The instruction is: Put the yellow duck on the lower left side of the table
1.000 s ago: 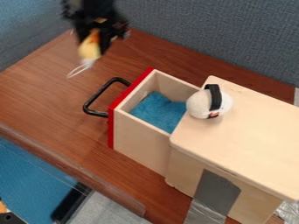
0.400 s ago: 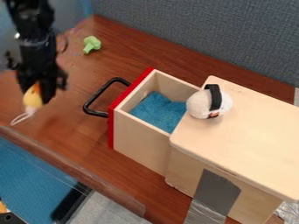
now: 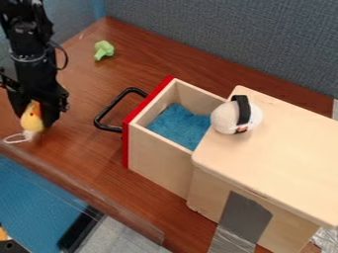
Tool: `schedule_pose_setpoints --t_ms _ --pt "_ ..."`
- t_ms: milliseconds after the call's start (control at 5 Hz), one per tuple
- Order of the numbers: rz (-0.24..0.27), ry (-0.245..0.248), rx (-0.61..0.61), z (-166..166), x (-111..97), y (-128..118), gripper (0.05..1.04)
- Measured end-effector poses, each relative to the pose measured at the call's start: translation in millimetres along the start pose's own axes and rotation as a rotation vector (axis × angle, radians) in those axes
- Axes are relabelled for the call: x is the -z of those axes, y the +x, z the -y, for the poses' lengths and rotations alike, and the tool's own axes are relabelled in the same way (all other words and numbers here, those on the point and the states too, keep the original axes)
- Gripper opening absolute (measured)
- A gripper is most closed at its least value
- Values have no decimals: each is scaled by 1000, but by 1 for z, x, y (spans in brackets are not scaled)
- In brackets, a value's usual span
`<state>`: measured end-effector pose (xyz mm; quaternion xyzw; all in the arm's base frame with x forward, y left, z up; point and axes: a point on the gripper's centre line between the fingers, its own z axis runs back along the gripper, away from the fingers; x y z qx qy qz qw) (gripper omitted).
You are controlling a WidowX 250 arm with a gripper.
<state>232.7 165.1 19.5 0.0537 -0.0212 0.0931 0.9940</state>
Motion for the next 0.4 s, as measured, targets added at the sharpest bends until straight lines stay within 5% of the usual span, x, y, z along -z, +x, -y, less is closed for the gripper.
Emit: schedule_pose_setpoints --t_ms 200,400 --pt "-18 -59 136 -3 -25 8 1005" --pt "2 -109 224 -11 -56 6 1003"
